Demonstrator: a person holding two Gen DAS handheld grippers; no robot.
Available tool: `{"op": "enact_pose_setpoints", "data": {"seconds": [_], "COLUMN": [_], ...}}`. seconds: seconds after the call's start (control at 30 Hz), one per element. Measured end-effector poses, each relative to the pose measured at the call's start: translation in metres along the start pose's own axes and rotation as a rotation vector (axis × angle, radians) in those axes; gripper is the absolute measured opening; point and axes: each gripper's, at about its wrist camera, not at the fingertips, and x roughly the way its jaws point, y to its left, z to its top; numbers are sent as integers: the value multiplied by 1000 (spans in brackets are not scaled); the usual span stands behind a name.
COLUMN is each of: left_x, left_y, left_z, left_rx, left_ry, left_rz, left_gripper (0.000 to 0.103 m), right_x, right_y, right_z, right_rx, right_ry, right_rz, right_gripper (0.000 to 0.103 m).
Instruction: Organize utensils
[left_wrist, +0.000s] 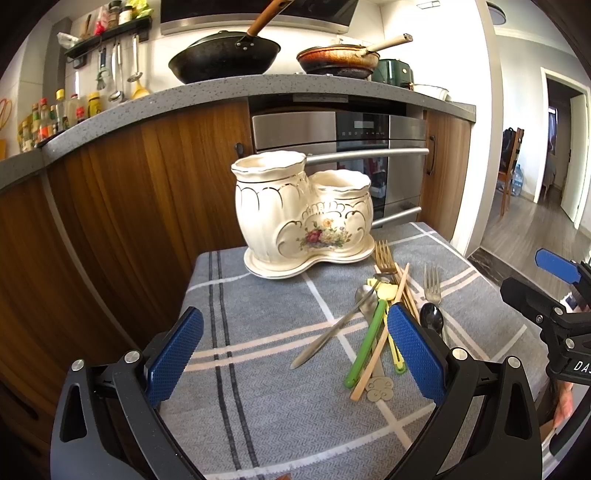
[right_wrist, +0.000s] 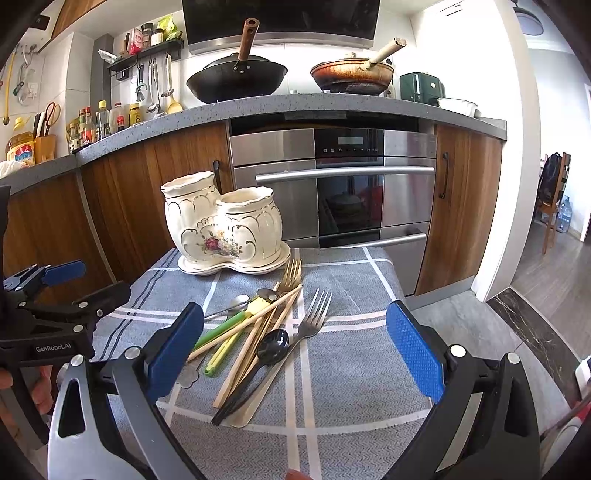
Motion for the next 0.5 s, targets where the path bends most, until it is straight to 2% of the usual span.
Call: {"op": "enact_pose_setpoints", "data": {"seconds": [0.5], "left_x": [1], "left_y": [0], "left_z": [0], "left_rx": [2], "left_ry": [2], "left_rz": [2], "left_gripper": [99], "right_x": [1], "right_y": [1], "right_z": [0], "right_rx": [-2], "right_ry": [3], "right_rz": [-2], "right_gripper": [97]}}
